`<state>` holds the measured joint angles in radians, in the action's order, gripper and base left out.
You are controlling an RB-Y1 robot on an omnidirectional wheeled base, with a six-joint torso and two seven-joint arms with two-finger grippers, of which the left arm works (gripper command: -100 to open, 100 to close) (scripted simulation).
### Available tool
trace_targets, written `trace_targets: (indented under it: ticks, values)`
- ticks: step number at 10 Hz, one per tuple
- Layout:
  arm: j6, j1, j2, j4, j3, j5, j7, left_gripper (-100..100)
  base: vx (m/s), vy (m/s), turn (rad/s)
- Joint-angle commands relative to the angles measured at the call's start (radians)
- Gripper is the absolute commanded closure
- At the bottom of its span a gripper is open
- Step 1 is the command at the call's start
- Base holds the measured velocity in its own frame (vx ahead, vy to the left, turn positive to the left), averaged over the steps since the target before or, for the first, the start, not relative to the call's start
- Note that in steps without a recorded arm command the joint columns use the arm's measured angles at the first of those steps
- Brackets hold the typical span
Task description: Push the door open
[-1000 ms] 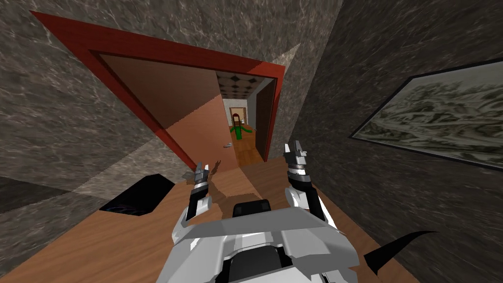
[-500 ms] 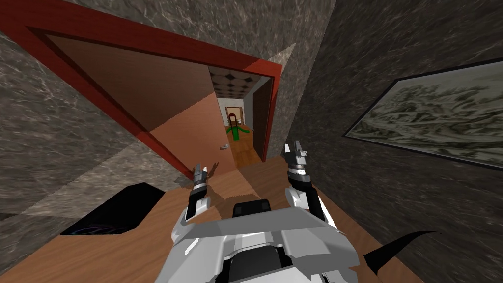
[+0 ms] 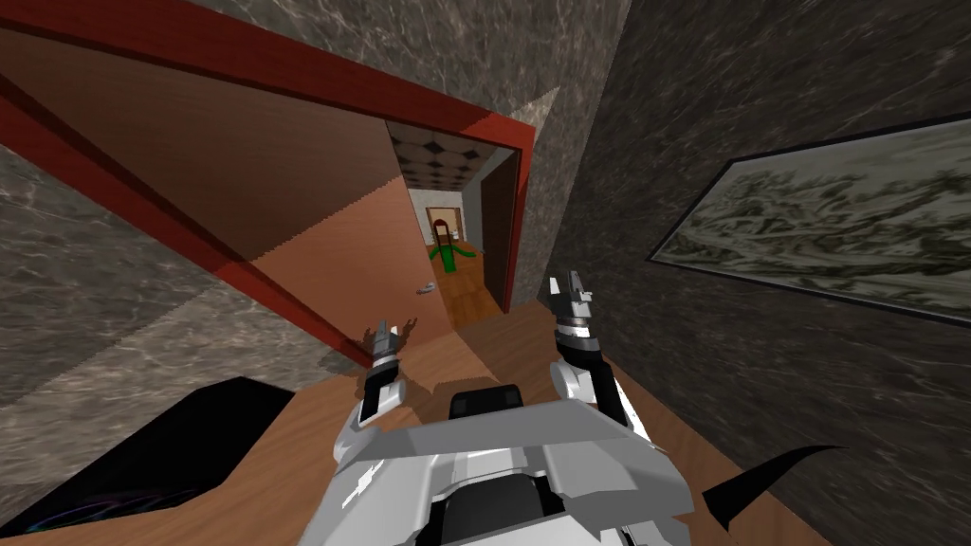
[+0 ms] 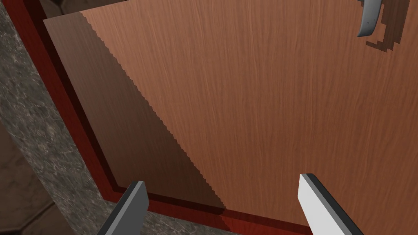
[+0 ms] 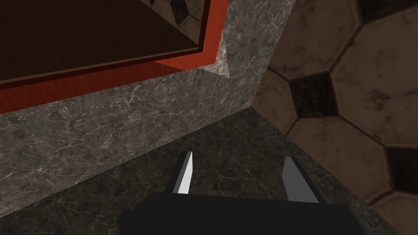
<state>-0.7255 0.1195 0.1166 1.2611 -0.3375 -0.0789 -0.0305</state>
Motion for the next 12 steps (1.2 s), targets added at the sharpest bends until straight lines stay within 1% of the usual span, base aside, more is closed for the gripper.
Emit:
trace_targets:
  ticks: [1,4,5,12]
  values:
    - [-0.003,-0.018,0.000,-0.047,-0.021,0.003,0.004,-100,0.089,0.053,-0.140]
    - [-0.016,-0.055,0.004,-0.140,-0.060,0.007,0.009,-100,0.093,0.050,-0.144]
    - [-0.016,-0.055,0.004,-0.142,-0.060,0.007,0.009,-100,0.050,0.029,-0.048]
    - [-0.043,-0.138,0.013,-0.349,-0.145,0.016,0.020,-100,0.075,0.047,-0.133]
